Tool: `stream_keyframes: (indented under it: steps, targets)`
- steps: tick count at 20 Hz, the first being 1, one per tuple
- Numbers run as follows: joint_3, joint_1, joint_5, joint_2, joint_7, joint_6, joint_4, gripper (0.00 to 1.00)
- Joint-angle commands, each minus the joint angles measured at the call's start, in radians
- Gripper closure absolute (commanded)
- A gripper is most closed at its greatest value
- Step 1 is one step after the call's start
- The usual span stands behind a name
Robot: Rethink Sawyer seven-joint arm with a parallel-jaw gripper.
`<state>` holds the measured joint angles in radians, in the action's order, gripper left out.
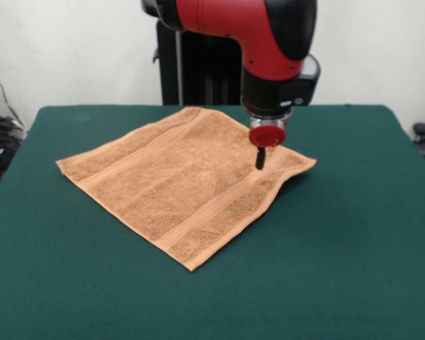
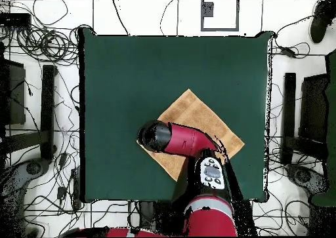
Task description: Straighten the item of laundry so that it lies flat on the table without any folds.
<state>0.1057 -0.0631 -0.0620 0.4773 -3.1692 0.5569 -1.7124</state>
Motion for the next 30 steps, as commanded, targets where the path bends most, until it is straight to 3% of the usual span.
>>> stream_keyframes:
  steps: [1, 30]
  targets:
    - [-0.061, 0.055, -0.063, -0.019, -0.079, 0.096, 0.055, 0.0]
    - [-0.051, 0.05, -0.047, -0.065, -0.05, 0.067, 0.082, 0.0]
